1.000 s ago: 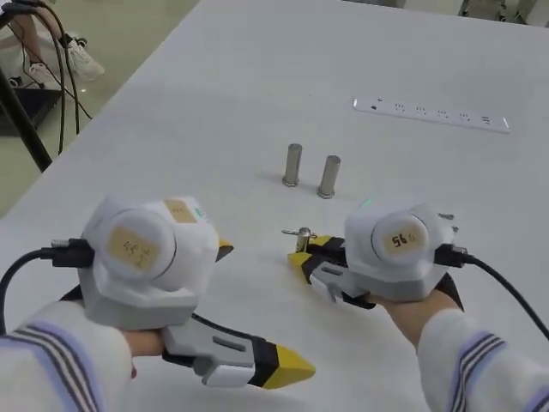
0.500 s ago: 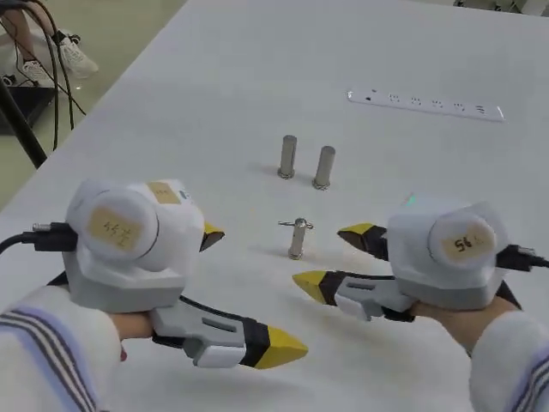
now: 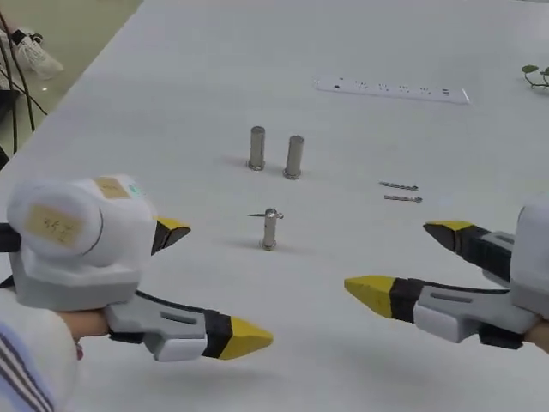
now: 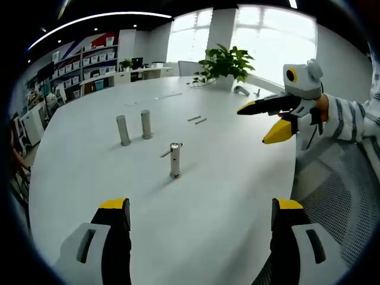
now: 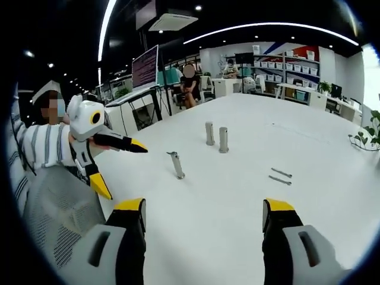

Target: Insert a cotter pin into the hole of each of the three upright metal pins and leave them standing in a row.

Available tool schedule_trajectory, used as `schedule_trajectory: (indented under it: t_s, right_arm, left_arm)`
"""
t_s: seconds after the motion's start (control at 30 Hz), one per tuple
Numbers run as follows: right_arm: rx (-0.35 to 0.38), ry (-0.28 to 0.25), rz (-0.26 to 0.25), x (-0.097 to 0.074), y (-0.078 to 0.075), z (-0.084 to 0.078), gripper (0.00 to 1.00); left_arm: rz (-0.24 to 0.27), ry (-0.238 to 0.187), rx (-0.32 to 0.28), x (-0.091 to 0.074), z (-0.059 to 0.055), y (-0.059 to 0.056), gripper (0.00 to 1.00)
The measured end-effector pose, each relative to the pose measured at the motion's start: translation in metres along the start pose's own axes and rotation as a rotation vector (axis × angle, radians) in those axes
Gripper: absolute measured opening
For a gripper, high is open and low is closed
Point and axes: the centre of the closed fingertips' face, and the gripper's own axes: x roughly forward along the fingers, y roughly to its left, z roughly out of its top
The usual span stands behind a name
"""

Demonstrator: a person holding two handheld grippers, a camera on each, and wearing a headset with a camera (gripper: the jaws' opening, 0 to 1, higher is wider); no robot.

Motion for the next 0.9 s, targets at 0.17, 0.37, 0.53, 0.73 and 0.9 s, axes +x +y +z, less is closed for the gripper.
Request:
schedule_trajectory:
  t_s: [0.17,0.37,0.53,0.73,0.9]
  right_arm:
    - [0.08,-0.015,-0.048,-0.01,-0.002,-0.009,0.88]
    - [0.115,0.086,-0.075,-0.016,0.0,-0.037,0.98]
    - [0.147,0.082,-0.078,-0.021,0.002,-0.041,0.98]
    - [0.149,0.072,-0.088,-0.024,0.0,-0.04,0.98]
    - [0.169,0.069,-0.093,-0.026,0.0,-0.041,0.98]
  left_arm:
    - [0.011,-0.007,0.006,-0.004,0.005,0.007,0.98]
    - [0.024,-0.029,-0.005,-0.007,0.014,0.016,0.98]
    - [0.027,-0.071,-0.022,-0.008,0.028,0.025,0.98]
    - [0.037,-0.102,-0.023,-0.004,0.05,0.042,0.91]
    - [0.069,-0.115,0.013,0.003,0.074,0.062,0.9]
